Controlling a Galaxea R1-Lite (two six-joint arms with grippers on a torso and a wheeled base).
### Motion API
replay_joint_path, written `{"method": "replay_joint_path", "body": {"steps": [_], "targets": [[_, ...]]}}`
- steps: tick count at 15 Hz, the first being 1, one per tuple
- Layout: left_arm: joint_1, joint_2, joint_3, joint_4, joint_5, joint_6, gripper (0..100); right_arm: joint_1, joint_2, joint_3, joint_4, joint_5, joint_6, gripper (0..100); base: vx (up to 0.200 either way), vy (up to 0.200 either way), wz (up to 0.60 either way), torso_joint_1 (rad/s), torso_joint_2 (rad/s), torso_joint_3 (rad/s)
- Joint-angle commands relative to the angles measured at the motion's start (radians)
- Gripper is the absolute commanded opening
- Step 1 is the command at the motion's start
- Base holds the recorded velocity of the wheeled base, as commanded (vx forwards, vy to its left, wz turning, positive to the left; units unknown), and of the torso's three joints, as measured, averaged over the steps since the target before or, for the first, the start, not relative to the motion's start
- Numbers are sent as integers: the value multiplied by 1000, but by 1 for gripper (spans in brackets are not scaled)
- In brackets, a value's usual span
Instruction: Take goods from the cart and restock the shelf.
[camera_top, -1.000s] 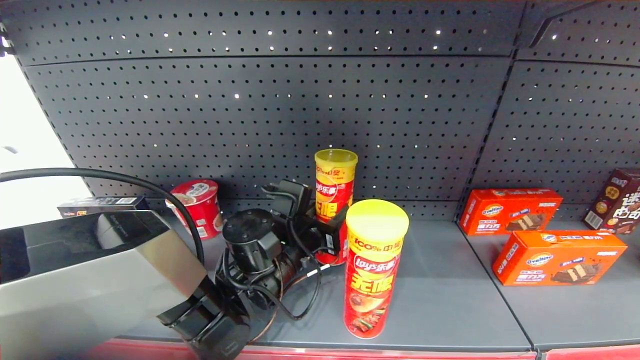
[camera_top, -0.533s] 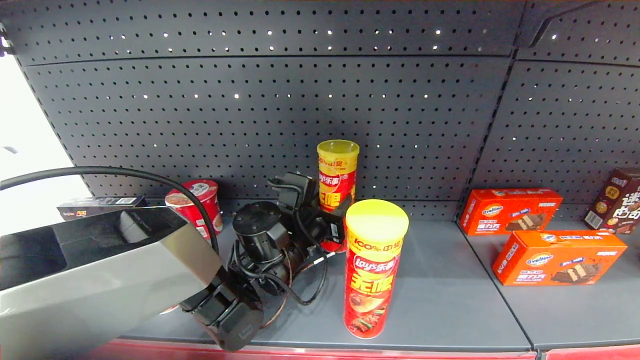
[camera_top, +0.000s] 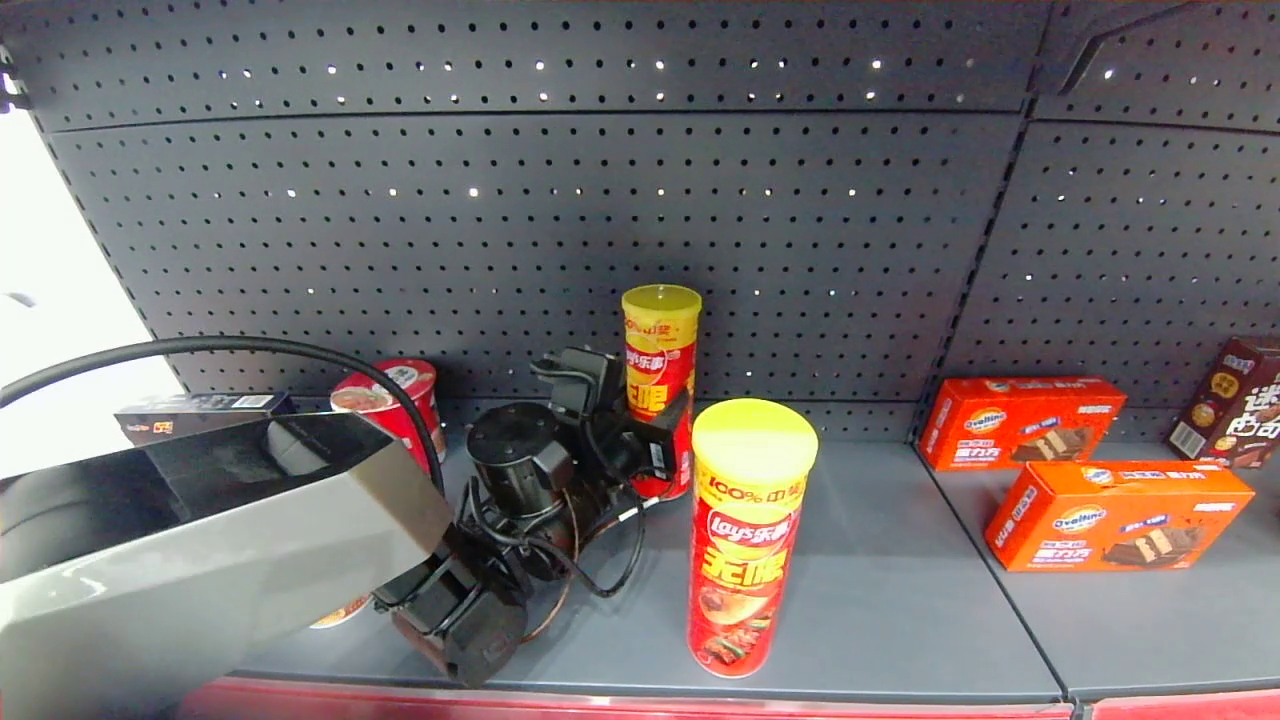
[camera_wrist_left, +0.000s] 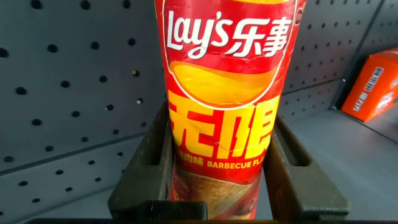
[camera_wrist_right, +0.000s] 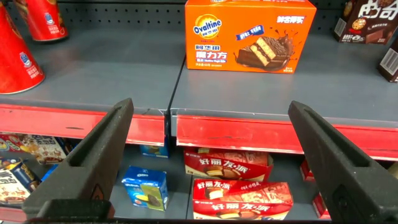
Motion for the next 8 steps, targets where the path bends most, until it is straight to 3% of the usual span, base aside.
{"method": "replay_joint_path", "body": {"steps": [1,8], "targets": [[2,10,-6,-1,0,-1,0,0,0,1,0,1,0,100,0,0,0,0,0,0],[-20,30,-29,-1,0,-2,0,0,0,0,1,0,0,100,0,0,0,0,0,0]]}}
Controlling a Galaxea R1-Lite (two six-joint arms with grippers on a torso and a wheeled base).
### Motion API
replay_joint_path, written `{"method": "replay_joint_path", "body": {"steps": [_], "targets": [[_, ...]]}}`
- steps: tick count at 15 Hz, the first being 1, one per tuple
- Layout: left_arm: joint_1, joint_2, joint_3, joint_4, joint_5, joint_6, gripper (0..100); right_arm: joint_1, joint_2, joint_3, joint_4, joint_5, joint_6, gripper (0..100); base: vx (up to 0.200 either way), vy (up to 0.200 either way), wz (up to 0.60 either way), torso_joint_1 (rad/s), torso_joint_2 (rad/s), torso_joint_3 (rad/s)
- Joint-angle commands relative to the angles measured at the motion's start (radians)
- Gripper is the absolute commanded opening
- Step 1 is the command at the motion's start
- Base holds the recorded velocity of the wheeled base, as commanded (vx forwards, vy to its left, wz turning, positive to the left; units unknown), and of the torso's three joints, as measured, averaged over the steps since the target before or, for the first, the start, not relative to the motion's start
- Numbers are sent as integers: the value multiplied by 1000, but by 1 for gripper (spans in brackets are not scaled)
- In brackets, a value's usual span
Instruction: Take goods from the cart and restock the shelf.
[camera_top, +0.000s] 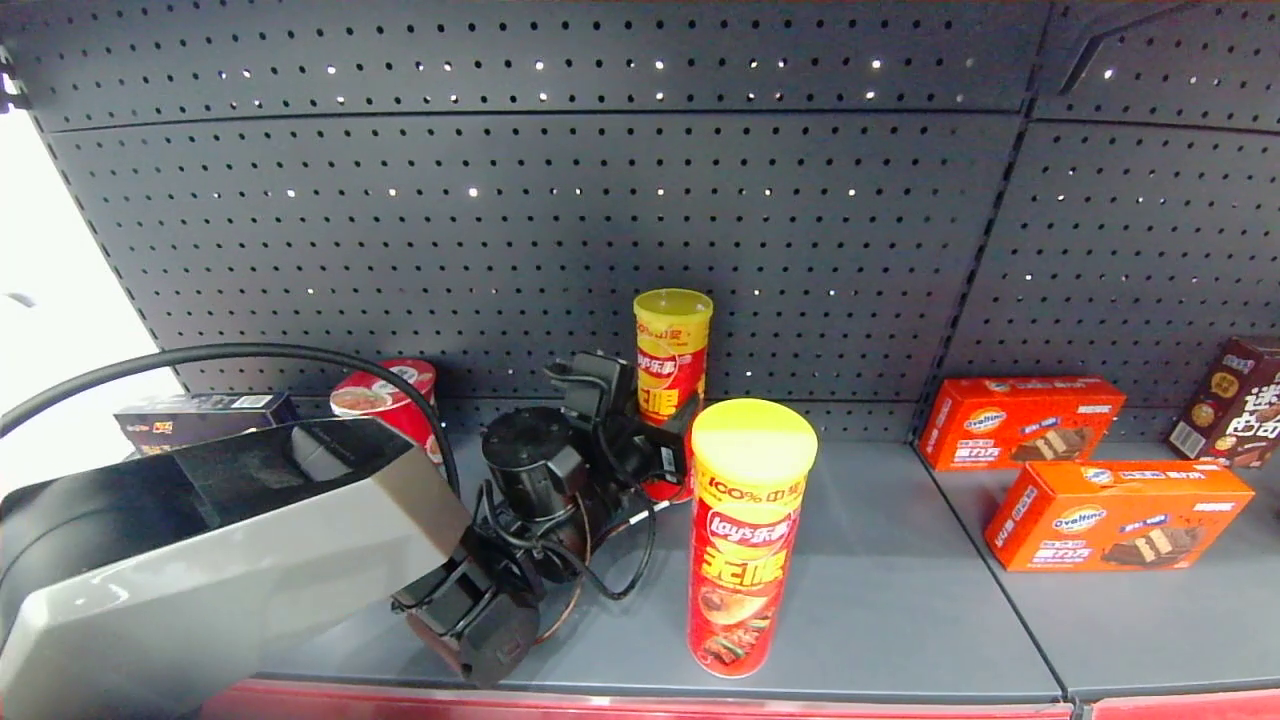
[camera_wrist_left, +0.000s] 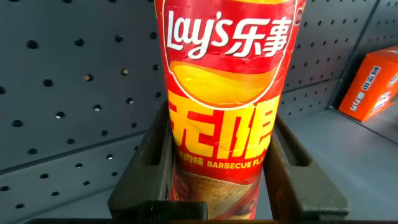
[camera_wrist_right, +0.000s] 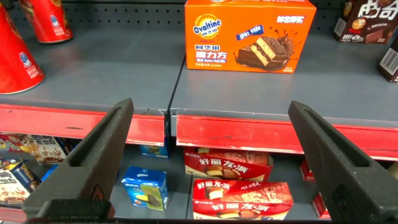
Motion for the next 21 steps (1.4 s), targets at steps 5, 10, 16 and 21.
{"method": "replay_joint_path", "body": {"steps": [5,10,16,21], "targets": [[-5,4,11,-5,1,2,100,0,0,0,0,-1,0,100,0,0,0,0,0,0],[-13,-46,108,-8,2,2,100,0,0,0,1,-1,0,100,0,0,0,0,0,0],[-11,-195,341,-26,2,-12,100,0,0,0,1,-1,0,100,0,0,0,0,0,0],[1,-332,508,-26,31,-12,100,0,0,1,1,-1,0,100,0,0,0,0,0,0]]}}
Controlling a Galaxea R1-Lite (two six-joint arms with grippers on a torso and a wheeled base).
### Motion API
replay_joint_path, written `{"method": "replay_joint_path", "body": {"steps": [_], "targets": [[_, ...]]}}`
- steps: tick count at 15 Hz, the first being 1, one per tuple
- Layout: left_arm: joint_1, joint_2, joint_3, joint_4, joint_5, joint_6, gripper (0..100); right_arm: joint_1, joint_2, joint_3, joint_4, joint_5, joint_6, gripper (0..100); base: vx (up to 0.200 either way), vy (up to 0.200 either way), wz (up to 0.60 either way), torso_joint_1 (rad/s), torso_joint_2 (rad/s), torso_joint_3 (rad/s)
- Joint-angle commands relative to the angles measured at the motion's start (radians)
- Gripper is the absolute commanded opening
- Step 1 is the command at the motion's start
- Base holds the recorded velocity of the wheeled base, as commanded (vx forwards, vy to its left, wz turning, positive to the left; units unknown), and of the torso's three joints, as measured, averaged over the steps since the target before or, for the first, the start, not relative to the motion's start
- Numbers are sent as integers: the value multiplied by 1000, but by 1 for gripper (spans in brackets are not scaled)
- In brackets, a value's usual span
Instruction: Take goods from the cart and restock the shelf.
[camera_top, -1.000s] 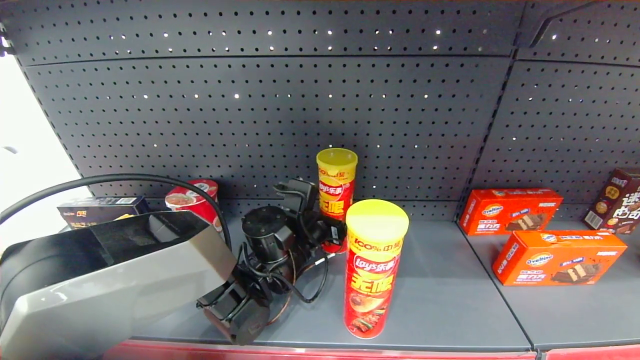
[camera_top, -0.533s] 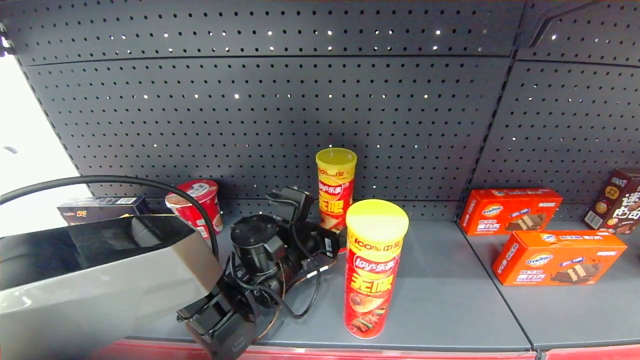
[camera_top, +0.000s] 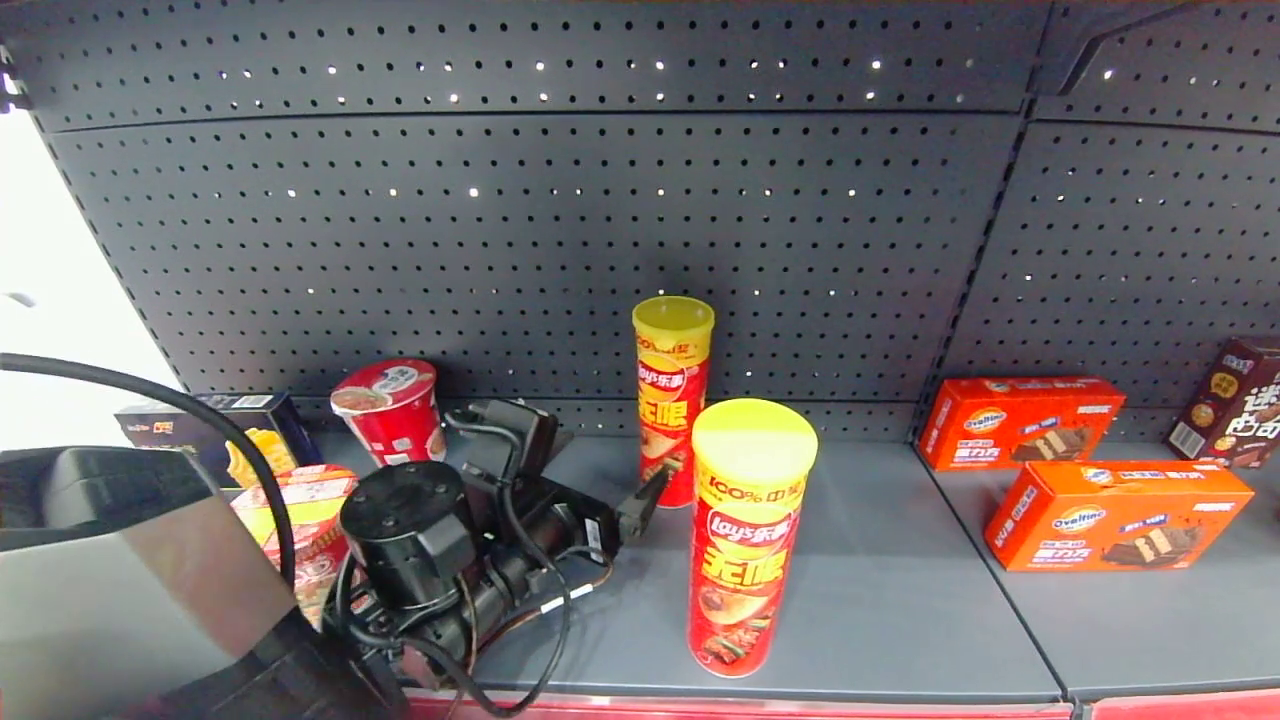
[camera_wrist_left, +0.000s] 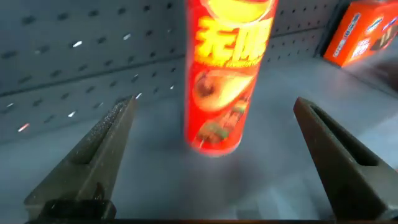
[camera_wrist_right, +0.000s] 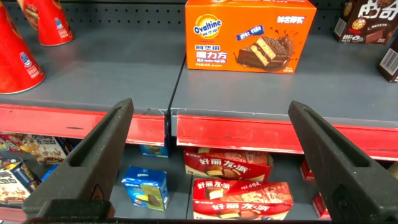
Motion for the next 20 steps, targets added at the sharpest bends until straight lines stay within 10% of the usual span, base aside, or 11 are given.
{"method": "replay_joint_path", "body": {"steps": [1,20], "targets": [[7,-73,56,0,16,-1,100,0,0,0,0,0,0,100,0,0,0,0,0,0],[39,205,-175,19,256,5,100,0,0,1,0,0,0,100,0,0,0,0,0,0]]}}
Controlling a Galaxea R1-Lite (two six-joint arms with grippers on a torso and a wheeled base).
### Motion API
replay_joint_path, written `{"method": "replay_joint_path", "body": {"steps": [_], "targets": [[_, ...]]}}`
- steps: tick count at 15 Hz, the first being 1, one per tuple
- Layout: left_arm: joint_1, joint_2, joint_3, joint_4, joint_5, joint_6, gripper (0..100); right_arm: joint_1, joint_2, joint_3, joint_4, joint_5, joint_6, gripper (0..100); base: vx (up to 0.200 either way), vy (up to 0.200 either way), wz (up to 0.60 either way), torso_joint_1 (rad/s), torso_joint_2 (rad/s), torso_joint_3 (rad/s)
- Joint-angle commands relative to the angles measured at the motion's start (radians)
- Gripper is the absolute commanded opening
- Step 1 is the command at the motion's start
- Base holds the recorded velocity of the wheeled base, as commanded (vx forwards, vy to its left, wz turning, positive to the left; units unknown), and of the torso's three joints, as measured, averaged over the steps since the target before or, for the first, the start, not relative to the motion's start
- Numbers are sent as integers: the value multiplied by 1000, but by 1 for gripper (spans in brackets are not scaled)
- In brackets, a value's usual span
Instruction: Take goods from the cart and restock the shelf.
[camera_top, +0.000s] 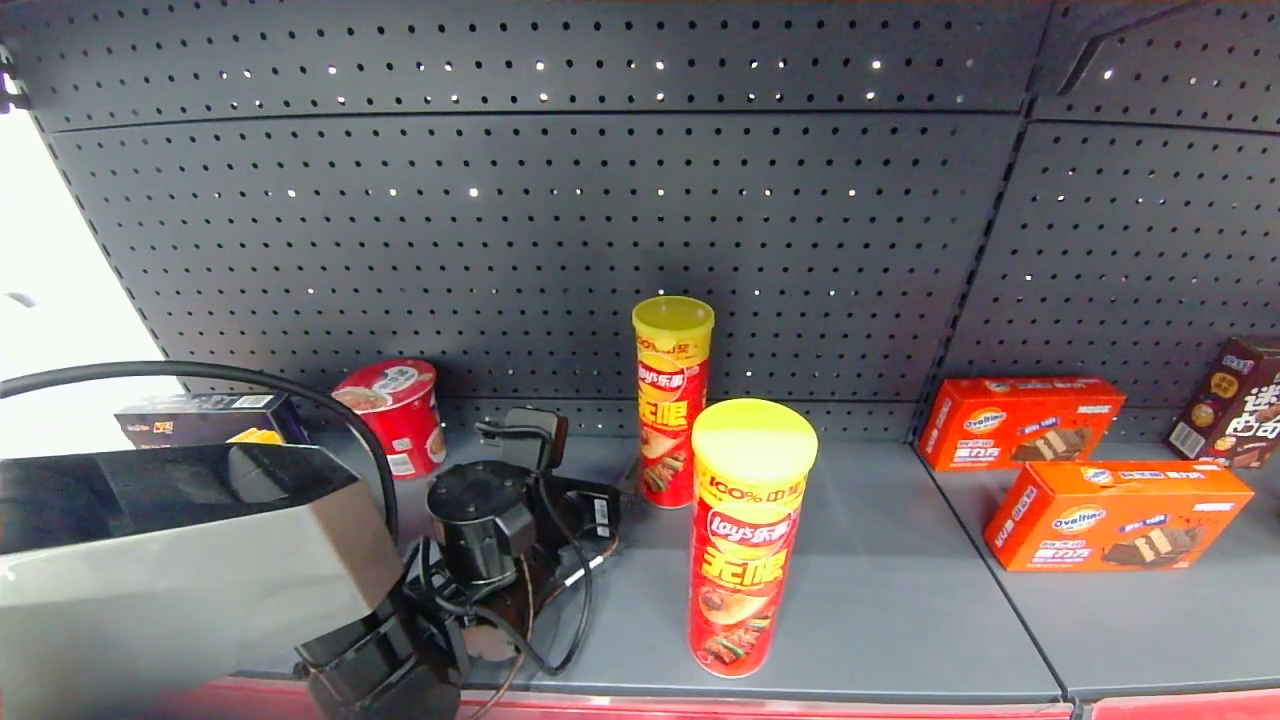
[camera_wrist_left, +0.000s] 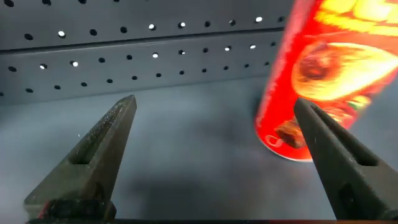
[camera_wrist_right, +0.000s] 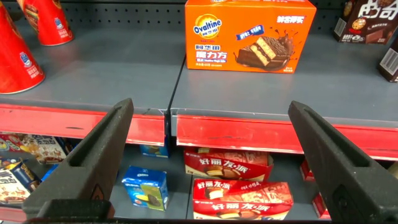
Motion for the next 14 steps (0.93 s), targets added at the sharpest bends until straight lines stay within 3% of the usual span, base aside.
{"method": "replay_joint_path", "body": {"steps": [1,5,8,11,14], "targets": [[20,30,-29,1,10,8,100,0,0,1,1,0,0,100,0,0,0,0,0,0],[44,41,-45,2,16,10,100,0,0,-1,0,0,0,100,0,0,0,0,0,0],[44,52,-74,17,16,10,100,0,0,-1,0,0,0,100,0,0,0,0,0,0],[44,50,-163,87,15,13,100,-2,0,-1,1,2,0,100,0,0,0,0,0,0],[30,50,-163,87,12,19,100,0,0,1,0,0,0,100,0,0,0,0,0,0]]}}
